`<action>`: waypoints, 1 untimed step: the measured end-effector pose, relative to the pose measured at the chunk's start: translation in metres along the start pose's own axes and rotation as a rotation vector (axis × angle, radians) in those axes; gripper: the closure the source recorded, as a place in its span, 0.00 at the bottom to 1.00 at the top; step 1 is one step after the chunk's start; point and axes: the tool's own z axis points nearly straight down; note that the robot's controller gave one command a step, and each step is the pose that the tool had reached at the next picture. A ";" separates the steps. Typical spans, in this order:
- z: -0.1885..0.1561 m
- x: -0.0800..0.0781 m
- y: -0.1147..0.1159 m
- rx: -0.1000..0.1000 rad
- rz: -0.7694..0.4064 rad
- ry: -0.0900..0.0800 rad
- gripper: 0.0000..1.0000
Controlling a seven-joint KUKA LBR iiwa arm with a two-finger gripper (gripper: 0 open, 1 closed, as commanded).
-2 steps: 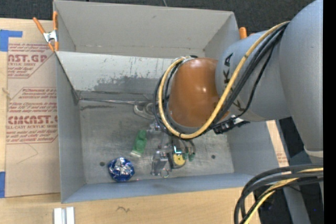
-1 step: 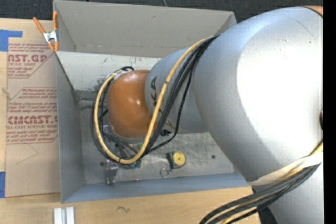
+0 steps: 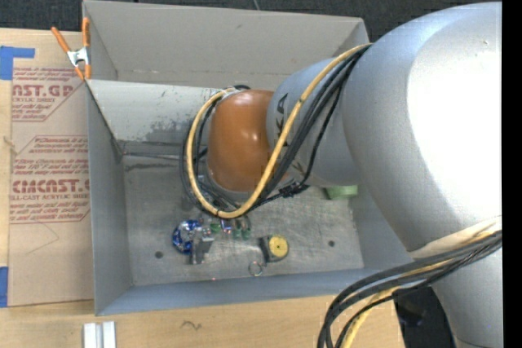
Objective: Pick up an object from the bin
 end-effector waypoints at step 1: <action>-0.001 0.000 0.002 -0.001 -0.005 -0.001 1.00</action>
Offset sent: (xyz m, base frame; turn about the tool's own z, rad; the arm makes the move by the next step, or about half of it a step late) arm 0.0000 0.0000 0.0000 0.0000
